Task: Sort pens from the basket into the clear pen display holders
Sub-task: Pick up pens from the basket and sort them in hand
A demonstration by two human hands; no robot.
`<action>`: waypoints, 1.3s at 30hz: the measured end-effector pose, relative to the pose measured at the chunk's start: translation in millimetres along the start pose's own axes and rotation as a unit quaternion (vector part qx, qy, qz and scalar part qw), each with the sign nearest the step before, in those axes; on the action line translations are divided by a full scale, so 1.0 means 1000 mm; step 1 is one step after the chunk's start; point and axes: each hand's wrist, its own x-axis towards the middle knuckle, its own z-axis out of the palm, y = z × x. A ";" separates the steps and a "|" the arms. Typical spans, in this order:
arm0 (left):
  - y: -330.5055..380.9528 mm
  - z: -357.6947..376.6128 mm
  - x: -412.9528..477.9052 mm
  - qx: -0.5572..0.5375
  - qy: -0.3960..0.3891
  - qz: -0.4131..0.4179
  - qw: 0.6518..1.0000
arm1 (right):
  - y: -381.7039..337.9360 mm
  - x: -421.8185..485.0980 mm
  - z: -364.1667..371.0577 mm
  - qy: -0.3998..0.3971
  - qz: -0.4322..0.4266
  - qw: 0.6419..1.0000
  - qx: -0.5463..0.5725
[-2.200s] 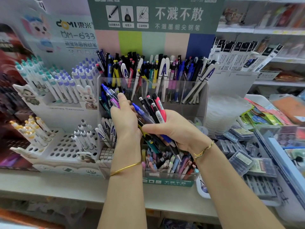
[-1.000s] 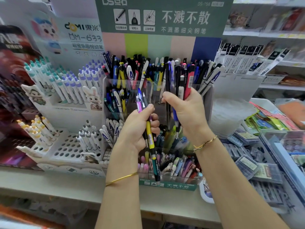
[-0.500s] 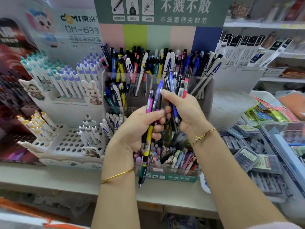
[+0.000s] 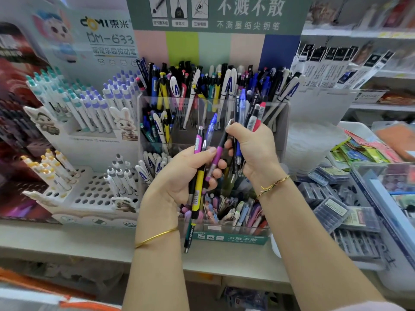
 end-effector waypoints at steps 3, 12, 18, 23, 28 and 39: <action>-0.002 -0.009 -0.005 0.035 0.047 0.000 0.998 | -0.003 0.001 -0.002 0.062 -0.030 0.997 0.027; 0.000 -0.024 -0.002 0.157 0.218 0.085 0.959 | 0.001 0.002 -0.013 0.094 -0.258 0.889 -0.366; 0.005 -0.021 -0.004 0.133 0.202 0.068 0.968 | -0.018 -0.005 -0.004 -0.200 -0.210 0.722 -0.628; 0.002 -0.022 -0.003 0.111 0.202 0.083 0.969 | -0.019 -0.003 -0.004 -0.279 -0.156 0.717 -0.620; 0.000 -0.022 -0.001 -0.002 0.196 0.082 0.977 | -0.011 0.002 -0.010 -0.272 -0.088 0.793 -0.539; -0.004 -0.013 0.002 0.011 0.054 0.040 0.998 | 0.007 0.004 -0.002 -0.117 0.040 0.986 -0.110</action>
